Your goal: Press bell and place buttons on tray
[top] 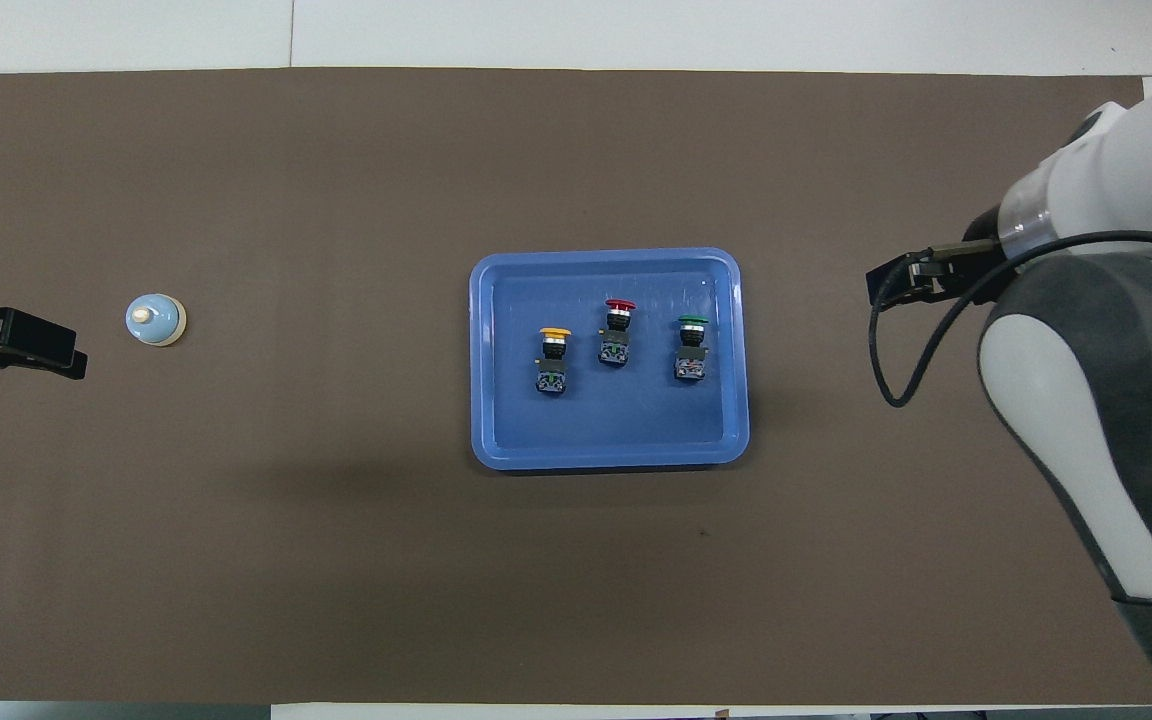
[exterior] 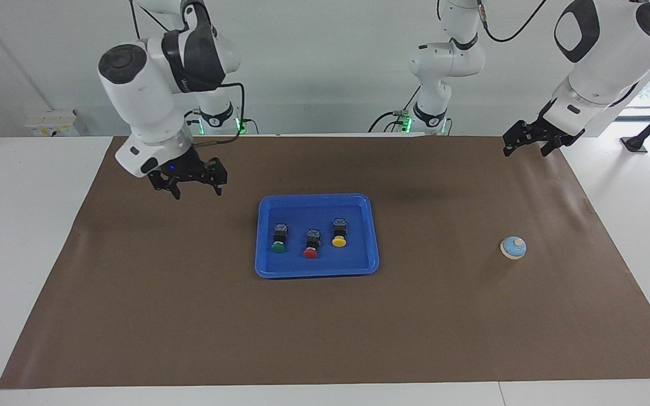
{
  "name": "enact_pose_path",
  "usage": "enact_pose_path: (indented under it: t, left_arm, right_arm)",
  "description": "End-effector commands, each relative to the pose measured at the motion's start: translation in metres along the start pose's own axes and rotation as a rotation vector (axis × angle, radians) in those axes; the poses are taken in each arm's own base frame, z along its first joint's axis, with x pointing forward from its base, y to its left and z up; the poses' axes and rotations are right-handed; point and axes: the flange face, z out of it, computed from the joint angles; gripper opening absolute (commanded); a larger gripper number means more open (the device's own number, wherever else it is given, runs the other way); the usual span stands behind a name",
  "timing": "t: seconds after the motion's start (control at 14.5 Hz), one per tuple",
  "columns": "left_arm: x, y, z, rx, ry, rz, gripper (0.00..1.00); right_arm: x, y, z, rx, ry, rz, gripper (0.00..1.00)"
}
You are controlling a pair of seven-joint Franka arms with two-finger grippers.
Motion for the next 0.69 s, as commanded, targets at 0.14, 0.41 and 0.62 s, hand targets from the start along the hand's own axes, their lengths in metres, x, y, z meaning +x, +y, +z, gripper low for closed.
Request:
enact_pose_path:
  t: [0.14,0.41,0.62]
  left_arm:
    - [-0.001,0.004,-0.005,-0.005,0.023,0.0,1.0]
    - [0.004,-0.003,-0.004,-0.003,0.065,-0.018,1.0]
    - [0.008,-0.023,-0.001,-0.007,0.094,-0.062,0.0]
  right_arm:
    - [-0.053,0.025,-0.051,0.005,-0.07,0.009,1.0]
    - [-0.054,0.046,-0.071,0.007,-0.091,0.042,1.0]
    - [-0.054,0.047,-0.073,0.004,-0.096,0.047,1.0]
